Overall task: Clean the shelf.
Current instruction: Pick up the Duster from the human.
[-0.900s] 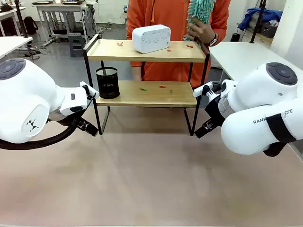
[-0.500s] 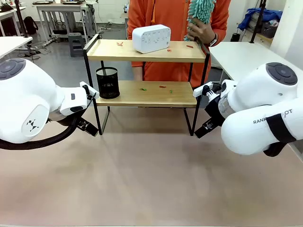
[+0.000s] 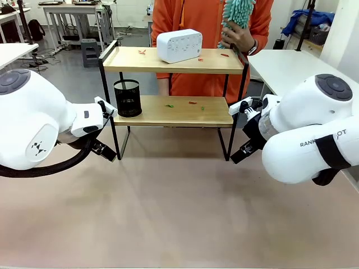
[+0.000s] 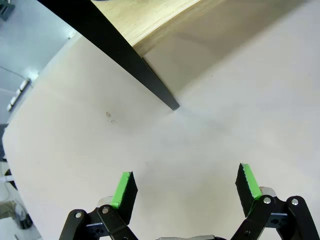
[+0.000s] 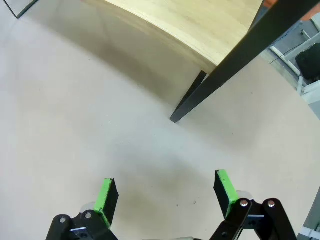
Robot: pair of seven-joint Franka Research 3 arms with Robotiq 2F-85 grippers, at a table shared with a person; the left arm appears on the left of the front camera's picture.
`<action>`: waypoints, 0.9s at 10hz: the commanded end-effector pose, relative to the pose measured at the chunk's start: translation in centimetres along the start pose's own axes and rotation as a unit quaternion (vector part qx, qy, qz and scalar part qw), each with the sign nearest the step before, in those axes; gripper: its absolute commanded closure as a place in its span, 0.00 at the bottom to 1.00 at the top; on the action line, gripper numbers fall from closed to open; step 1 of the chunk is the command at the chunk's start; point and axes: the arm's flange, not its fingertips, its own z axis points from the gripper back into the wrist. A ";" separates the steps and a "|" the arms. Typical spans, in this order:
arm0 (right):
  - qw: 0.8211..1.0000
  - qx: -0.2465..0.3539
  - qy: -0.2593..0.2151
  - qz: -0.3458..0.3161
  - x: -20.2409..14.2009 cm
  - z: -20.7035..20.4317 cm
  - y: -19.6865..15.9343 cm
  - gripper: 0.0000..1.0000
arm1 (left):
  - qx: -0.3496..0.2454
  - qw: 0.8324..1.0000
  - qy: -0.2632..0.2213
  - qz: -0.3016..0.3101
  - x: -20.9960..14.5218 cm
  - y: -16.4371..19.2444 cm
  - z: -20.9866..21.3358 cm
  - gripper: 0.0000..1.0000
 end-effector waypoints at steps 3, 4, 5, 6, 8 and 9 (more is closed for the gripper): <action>0.962 0.117 0.013 -0.246 0.5 10.4 -4.3 0.00 | -0.230 0.973 0.024 0.016 -1.5 2.5 11.0 0.00; 0.932 0.190 -0.020 -0.308 -1.1 14.8 -6.8 0.00 | -0.304 0.951 -0.019 0.041 -2.9 4.4 14.0 0.00; 0.908 0.232 -0.059 -0.343 -3.4 18.4 -9.2 0.00 | -0.341 0.934 -0.059 0.091 -4.7 7.4 16.1 0.00; 0.873 0.256 -0.105 -0.401 -6.9 21.4 -12.5 0.00 | -0.354 0.914 -0.123 0.157 -7.4 11.1 17.7 0.00; 0.766 0.280 -0.215 -0.537 -17.3 23.6 -19.8 0.00 | -0.372 0.835 -0.266 0.307 -13.6 16.7 17.7 0.00; 0.721 0.284 -0.233 -0.587 -21.8 22.2 -21.9 0.00 | -0.381 0.800 -0.295 0.356 -15.6 18.1 16.3 0.00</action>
